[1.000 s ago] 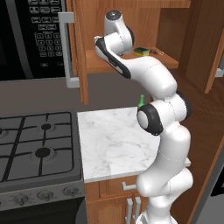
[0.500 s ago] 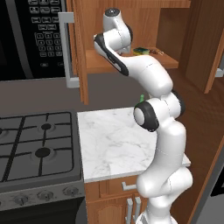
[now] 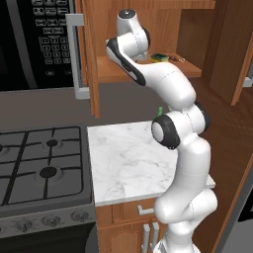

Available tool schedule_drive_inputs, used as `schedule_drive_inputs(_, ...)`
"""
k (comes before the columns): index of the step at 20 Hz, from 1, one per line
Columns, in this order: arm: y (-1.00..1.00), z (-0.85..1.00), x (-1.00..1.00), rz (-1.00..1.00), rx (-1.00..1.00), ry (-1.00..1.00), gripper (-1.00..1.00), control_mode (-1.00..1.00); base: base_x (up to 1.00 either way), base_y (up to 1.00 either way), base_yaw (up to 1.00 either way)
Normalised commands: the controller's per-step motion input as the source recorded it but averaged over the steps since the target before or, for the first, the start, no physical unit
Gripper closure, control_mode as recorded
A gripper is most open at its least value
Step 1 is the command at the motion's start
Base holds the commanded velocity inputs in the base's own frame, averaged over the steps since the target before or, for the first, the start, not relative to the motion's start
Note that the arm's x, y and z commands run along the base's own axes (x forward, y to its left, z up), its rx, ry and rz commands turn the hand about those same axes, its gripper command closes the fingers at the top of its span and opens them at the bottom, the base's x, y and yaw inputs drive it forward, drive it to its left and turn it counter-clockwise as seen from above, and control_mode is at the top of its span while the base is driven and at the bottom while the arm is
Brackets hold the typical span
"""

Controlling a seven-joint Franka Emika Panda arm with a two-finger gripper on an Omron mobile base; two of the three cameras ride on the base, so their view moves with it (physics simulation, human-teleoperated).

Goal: Pick the bar soap and sponge from the cabinet and place them on the counter.

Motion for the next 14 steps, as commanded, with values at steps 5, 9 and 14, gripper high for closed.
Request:
schedule_drive_inputs(5, -0.1, 0.0, -0.76, 0.0, 0.06, -0.11, 1.0, -1.0, 0.0, 0.0, 0.0)
schedule_drive_inputs(9, -0.15, 0.11, -0.91, 0.0, 0.06, -0.16, 1.0, -1.0, 0.0, 0.0, 0.0)
schedule_drive_inputs(14, -0.26, 0.25, -0.97, 0.0, 0.06, -0.2, 1.0, -1.0, 0.0, 0.0, 0.0)
